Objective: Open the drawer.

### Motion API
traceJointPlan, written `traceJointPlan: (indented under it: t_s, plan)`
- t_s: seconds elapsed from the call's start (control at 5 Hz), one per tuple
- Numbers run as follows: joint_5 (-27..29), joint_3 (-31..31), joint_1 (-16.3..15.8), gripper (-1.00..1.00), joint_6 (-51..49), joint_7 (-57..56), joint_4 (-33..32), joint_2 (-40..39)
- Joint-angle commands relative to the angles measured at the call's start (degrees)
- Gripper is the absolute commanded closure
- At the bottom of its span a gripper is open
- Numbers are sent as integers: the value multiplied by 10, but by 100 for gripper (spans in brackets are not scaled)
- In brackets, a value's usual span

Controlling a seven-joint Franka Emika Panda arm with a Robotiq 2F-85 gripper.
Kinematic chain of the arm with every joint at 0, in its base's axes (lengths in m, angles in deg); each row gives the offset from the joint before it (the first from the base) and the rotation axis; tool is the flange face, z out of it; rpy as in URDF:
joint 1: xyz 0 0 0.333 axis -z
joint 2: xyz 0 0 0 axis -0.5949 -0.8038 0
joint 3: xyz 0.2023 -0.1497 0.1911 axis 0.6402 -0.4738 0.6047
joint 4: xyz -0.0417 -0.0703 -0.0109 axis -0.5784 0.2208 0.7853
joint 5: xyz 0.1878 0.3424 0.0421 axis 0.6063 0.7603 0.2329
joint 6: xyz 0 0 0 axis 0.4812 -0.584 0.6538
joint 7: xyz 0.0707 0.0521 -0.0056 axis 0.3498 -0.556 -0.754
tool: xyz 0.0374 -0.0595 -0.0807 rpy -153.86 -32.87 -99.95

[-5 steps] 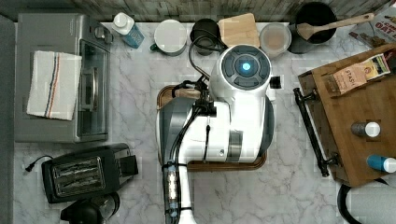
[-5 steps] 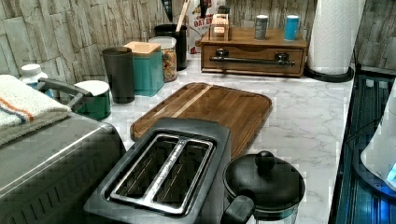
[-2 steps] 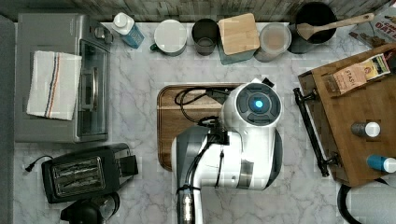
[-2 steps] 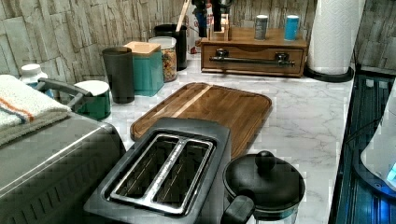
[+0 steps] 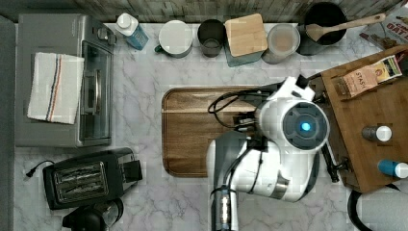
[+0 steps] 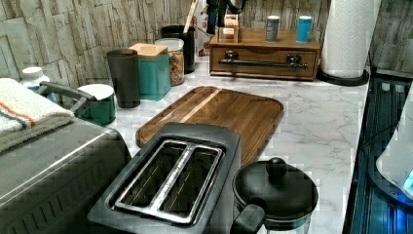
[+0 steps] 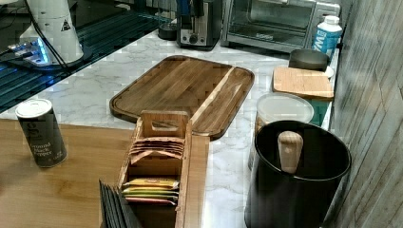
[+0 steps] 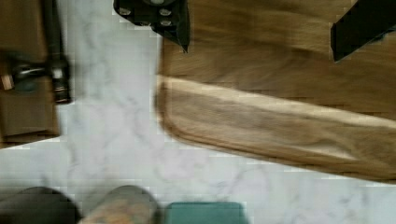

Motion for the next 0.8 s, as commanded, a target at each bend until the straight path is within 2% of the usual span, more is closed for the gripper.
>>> traceJointPlan:
  t_s: [0.2,0.4,0.6,0.8]
  plan:
    - [7,-96,46,-100,58,-232,12,-78]
    - [31,-97,69,-100,77,-284,5,-79]
    - [52,-108,72,-100,95,-315,1,-83]
    - [102,-108,78,-100,140,-361,-15,-102]
